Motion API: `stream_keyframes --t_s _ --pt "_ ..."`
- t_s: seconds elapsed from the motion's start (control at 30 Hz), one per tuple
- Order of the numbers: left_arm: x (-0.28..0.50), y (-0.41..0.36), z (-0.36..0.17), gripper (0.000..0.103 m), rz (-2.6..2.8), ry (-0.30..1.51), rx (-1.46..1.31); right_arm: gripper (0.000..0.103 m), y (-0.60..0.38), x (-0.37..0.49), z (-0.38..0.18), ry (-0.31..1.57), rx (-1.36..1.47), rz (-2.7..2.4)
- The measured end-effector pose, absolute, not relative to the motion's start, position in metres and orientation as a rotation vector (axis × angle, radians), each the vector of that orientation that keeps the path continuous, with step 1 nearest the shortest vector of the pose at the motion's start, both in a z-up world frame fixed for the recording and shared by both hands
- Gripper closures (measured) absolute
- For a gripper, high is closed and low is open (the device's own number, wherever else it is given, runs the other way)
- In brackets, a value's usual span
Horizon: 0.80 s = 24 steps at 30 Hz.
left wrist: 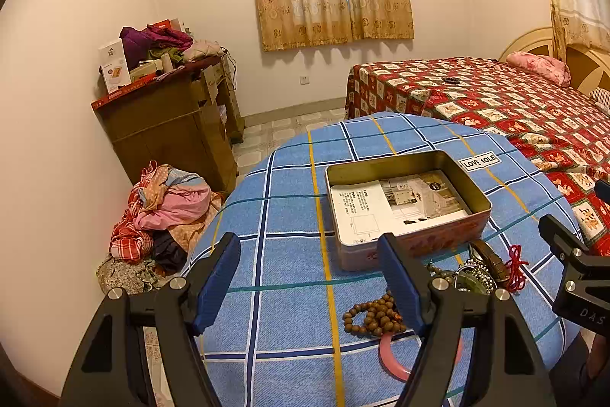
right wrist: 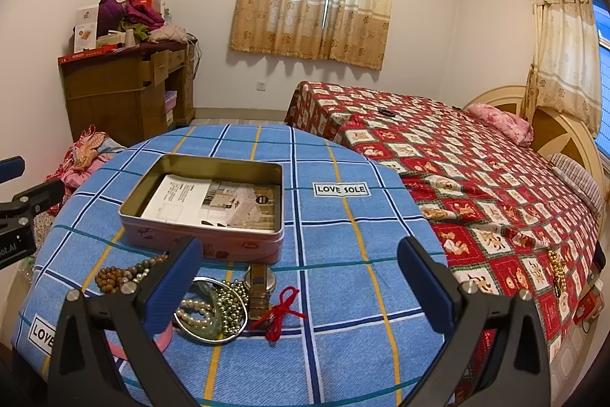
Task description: Organize jewelry
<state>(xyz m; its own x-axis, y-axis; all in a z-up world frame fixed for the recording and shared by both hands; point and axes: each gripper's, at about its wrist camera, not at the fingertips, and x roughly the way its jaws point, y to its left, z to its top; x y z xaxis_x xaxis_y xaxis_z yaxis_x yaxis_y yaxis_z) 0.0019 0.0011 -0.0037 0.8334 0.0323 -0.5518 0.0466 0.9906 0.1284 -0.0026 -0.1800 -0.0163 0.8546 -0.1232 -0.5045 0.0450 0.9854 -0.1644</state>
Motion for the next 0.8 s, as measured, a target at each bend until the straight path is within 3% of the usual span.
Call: stream_keyframes --t_s 0.8 --pt "0.0018 0.0034 -0.0061 0.029 -0.006 0.591 0.143 0.0 -0.1795 -0.0021 -0.0173 0.543 -0.152 -0.088"
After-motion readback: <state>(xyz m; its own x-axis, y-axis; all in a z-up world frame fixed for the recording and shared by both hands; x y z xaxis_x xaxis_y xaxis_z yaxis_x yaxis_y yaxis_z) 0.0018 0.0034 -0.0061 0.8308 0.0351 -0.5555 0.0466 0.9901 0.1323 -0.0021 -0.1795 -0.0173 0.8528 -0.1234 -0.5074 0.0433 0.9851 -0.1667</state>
